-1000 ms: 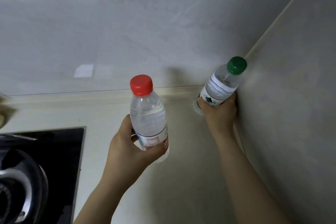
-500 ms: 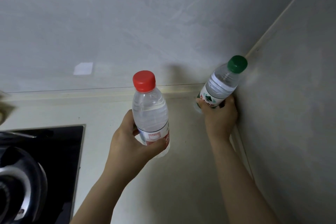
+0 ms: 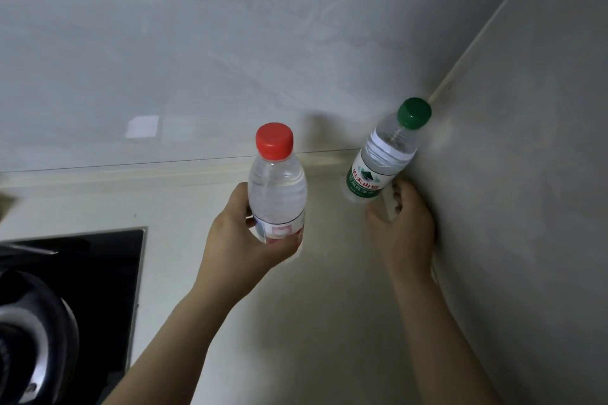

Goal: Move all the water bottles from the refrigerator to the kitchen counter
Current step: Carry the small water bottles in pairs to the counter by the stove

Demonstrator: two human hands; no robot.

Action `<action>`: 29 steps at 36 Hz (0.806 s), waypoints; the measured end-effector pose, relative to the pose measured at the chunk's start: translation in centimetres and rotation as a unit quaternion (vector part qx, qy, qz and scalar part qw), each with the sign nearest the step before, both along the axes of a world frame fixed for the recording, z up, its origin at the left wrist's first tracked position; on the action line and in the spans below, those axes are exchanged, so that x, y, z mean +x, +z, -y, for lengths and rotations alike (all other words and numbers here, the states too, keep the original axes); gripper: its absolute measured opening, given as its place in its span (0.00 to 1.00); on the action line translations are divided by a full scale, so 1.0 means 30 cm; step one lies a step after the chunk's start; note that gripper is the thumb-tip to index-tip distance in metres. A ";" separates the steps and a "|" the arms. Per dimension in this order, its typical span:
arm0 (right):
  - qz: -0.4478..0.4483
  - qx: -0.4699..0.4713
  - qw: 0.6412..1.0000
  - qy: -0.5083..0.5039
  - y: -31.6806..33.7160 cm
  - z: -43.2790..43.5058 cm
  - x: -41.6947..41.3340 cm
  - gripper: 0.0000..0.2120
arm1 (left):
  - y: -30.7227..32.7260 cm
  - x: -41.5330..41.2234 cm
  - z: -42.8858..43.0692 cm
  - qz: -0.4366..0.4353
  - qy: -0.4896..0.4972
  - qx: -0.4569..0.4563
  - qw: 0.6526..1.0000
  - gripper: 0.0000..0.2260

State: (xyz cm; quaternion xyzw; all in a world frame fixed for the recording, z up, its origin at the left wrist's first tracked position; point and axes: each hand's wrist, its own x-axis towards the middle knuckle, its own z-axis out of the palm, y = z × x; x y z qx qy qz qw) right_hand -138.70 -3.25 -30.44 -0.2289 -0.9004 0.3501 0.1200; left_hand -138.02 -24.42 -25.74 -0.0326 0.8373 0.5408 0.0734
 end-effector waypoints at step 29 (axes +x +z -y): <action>0.182 0.059 0.966 0.172 0.110 -0.044 0.303 0.16 | -0.075 -0.180 -0.204 -0.074 -0.038 -0.027 0.996 0.24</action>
